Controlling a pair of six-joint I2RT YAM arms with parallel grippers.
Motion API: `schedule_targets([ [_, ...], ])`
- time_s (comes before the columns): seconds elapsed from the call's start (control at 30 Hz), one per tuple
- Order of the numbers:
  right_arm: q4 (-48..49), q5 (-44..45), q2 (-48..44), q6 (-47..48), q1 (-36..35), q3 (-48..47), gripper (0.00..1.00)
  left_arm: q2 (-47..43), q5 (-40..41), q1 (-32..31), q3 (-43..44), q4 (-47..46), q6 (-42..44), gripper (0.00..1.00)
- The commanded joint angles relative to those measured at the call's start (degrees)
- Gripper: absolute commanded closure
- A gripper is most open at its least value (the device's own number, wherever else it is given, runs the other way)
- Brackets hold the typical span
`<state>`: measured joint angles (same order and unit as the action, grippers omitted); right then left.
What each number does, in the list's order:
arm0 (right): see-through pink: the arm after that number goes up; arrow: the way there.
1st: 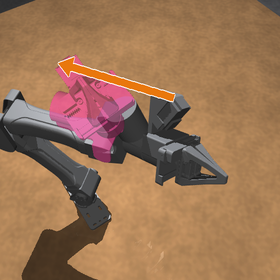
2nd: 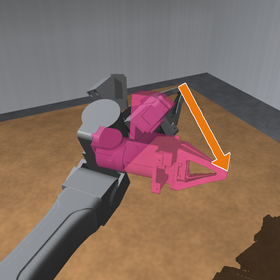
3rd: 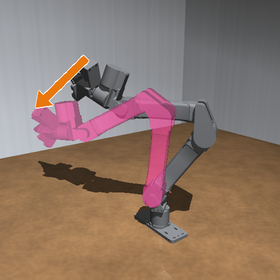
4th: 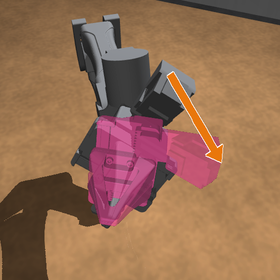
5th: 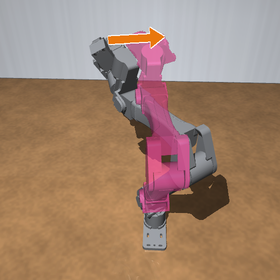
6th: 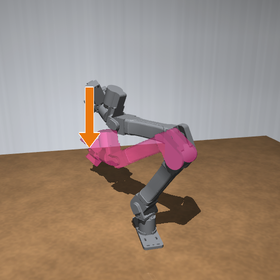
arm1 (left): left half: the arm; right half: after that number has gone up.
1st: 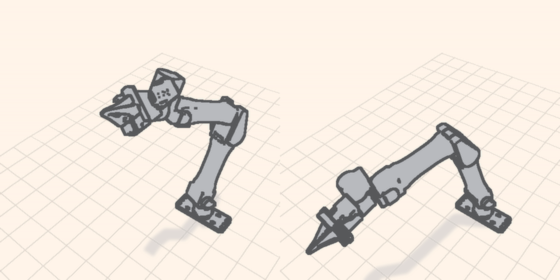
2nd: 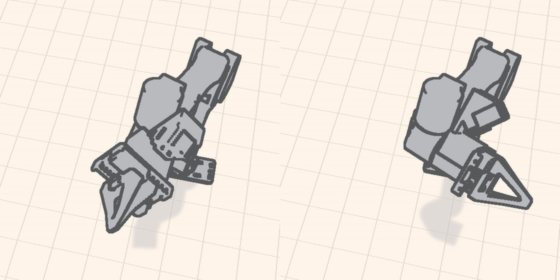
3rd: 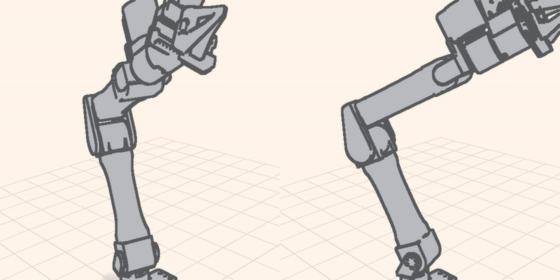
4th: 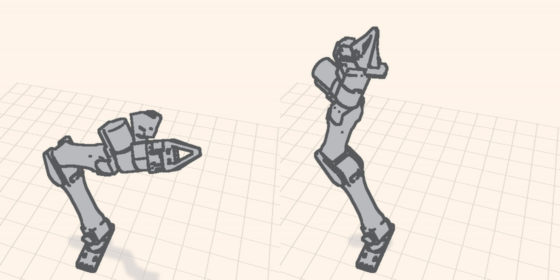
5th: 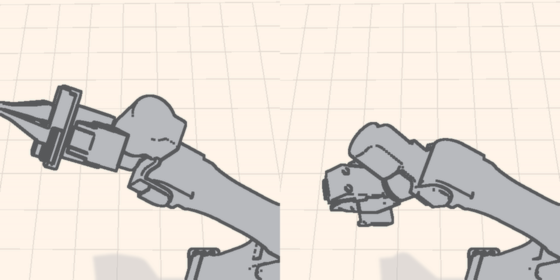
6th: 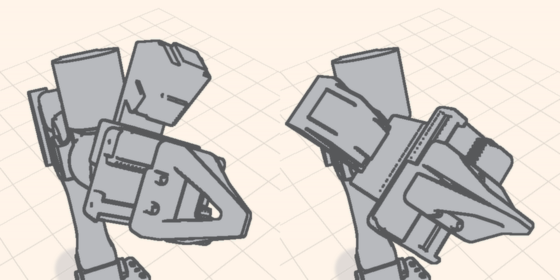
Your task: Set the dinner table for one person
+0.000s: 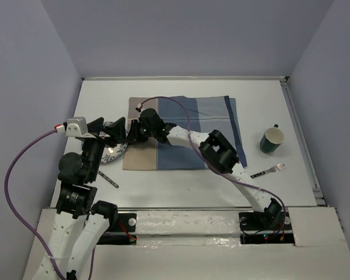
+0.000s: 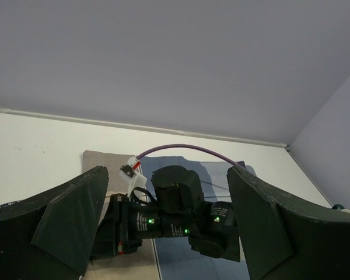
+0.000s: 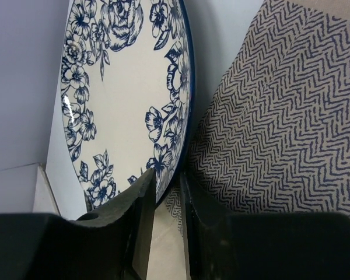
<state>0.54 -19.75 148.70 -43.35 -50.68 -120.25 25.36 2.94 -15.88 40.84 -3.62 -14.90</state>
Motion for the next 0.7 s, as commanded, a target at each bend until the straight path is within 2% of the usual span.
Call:
schedule_targets([
  [0.0, 6.5, -2.9, 1.3, -4.0, -0.5, -1.7, 0.67, -0.4, -1.6, 0.7, -0.4, -2.9, 0.1, 0.06],
  [0.1, 8.2, -4.3, 2.4, -7.1, -0.5, -1.8, 0.66, -0.4, -1.8, 0.8, -0.5, -3.0, 0.1, 0.06],
  [0.23, 9.6, -4.8, 3.0, -9.2, -0.5, -2.0, 0.7, -0.5, -1.8, 0.9, -0.5, -3.0, 0.0, 0.06],
  [0.3, 9.7, -4.4, 3.0, -9.8, -0.5, -2.1, 0.74, -0.4, -1.8, 0.9, -0.5, -3.0, 0.0, 0.06],
  [0.33, 10.1, -4.2, 3.0, -10.8, -0.5, -2.2, 0.83, -0.4, -1.8, 1.0, -0.6, -3.0, 0.0, 0.06],
  [0.43, 10.7, -3.5, 3.1, -12.7, -0.5, -2.3, 0.91, -0.4, -1.9, 1.0, -0.6, -3.0, 0.0, 0.06],
  [0.5, 11.6, -3.5, 3.0, -13.9, -0.5, -2.0, 1.0, -0.5, -2.0, 0.9, -0.6, -3.0, 0.0, 0.06],
  [0.67, 18.1, -3.2, 0.6, -17.5, -0.5, 2.4, 1.0, -0.4, -2.0, 1.1, -0.7, -3.1, 0.0, 0.06],
])
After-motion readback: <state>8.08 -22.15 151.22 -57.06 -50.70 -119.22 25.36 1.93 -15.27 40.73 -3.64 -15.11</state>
